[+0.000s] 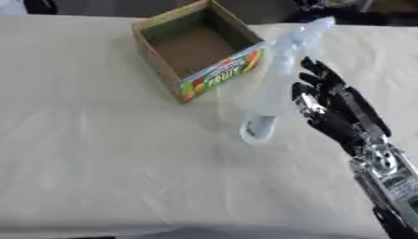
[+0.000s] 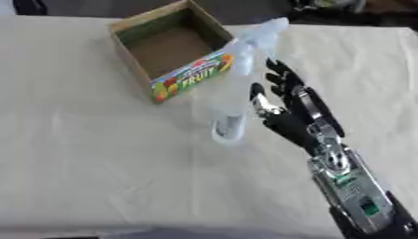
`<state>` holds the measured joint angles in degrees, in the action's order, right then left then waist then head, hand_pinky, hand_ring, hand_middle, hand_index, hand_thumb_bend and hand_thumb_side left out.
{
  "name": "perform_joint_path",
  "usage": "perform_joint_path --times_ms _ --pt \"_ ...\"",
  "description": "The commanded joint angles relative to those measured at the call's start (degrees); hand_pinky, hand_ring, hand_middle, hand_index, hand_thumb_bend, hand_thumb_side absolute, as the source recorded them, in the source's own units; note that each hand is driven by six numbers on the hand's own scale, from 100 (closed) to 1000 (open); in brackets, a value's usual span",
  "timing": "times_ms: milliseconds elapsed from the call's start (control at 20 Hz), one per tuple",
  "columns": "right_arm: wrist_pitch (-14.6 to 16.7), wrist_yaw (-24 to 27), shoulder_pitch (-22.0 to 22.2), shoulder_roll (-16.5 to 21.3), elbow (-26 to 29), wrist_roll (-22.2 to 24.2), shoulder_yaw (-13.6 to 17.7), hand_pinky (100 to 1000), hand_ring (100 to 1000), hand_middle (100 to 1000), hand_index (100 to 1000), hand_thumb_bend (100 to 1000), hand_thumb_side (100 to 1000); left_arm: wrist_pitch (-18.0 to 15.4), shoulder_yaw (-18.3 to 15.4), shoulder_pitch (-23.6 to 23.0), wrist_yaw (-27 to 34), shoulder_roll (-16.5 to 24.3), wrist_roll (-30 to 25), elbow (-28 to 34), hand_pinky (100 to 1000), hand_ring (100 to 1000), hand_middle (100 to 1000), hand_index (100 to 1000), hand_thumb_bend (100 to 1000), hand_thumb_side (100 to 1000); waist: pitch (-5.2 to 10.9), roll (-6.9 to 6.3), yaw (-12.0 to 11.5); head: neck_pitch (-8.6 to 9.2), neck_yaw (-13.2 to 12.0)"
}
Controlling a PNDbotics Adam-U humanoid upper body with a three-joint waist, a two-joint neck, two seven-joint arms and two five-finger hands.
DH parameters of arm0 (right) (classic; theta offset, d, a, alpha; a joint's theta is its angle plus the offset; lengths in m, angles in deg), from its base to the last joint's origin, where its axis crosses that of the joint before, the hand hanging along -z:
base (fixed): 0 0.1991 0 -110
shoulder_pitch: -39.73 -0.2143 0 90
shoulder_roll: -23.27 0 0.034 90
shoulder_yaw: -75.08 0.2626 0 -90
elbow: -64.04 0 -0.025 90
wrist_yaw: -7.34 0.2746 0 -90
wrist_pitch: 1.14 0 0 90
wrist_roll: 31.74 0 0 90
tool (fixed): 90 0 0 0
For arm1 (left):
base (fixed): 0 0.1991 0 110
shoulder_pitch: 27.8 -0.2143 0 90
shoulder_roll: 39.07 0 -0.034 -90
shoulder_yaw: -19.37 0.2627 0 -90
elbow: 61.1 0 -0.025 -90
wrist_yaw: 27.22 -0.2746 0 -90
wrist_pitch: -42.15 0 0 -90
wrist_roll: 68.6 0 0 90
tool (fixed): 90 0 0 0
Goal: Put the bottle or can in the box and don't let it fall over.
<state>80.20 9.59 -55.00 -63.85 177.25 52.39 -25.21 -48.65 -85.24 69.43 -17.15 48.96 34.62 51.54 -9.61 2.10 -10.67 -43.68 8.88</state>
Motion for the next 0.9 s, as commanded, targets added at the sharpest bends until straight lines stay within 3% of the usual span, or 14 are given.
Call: perform_joint_path --times_ms 50,900 --pt "-0.2 -0.8 -0.4 0.4 1.4 0.8 0.1 1000 1000 1000 1000 100 470 -0.1 0.0 0.5 -0.1 0.7 -0.2 0.6 1000 633 714 739 529 346 0.36 -0.17 0.0 0.12 -0.1" --pt "0.4 -0.3 -2.0 0.3 1.4 2.7 -0.4 1000 1000 1000 1000 100 470 0.0 0.0 0.3 -0.1 0.6 -0.3 0.6 1000 635 715 739 528 346 0.39 -0.10 -0.1 -0.09 0.1"
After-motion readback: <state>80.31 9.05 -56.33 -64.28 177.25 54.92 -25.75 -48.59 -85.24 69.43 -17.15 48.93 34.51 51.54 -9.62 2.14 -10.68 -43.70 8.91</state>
